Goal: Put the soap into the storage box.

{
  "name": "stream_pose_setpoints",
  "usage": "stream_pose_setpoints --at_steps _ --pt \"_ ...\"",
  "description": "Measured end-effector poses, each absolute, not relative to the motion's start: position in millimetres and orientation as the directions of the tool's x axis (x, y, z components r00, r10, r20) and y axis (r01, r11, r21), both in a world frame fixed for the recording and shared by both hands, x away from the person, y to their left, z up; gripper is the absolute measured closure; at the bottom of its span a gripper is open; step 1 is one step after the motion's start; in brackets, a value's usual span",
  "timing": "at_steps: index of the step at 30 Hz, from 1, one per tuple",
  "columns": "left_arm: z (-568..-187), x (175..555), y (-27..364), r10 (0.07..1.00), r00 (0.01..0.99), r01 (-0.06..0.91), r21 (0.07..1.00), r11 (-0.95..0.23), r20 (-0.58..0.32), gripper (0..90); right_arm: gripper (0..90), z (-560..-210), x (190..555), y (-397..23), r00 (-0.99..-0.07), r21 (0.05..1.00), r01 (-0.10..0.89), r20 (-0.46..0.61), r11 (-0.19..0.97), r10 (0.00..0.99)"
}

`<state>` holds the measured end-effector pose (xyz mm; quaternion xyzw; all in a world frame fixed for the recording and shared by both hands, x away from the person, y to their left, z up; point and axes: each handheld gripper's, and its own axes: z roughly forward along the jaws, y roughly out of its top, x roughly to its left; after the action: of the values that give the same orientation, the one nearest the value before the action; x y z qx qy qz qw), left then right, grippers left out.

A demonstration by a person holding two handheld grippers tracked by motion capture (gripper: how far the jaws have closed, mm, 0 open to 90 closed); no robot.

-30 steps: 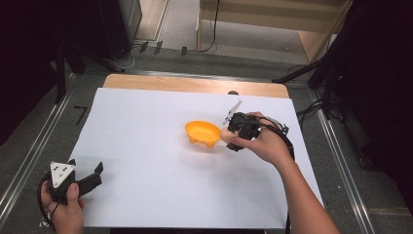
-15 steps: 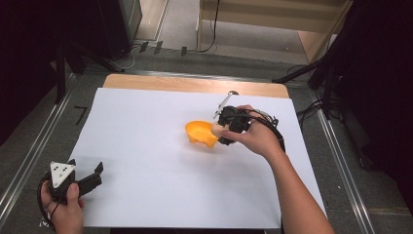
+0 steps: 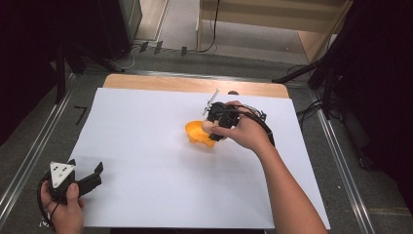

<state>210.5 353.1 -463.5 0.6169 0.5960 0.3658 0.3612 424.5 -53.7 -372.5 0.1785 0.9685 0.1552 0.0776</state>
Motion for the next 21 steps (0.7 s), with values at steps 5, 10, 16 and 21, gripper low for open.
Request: stream_pose_setpoints --at_steps 5,10,16,21 --pt "-463.4 210.5 353.2 1.0 0.023 0.472 0.881 -0.028 0.02 13.8 32.8 -374.9 429.3 -43.8 -0.931 0.327 0.306 -0.092 0.894 0.352" --pt "-463.4 210.5 353.2 1.0 0.023 0.472 0.881 -0.028 0.019 13.8 32.8 -376.6 434.2 -33.1 -0.94 0.323 0.282 -0.094 0.904 0.327" --pt "-463.6 210.7 353.6 1.0 0.025 0.469 0.883 -0.024 0.014 13.8 32.7 -380.4 438.7 -22.1 -0.945 0.311 0.272 -0.091 0.911 0.314" --pt "-463.6 210.7 353.8 1.0 0.026 0.469 0.883 -0.021 0.011 13.8 32.5 -383.3 442.0 -17.6 -0.948 0.301 0.274 -0.076 0.914 0.309"
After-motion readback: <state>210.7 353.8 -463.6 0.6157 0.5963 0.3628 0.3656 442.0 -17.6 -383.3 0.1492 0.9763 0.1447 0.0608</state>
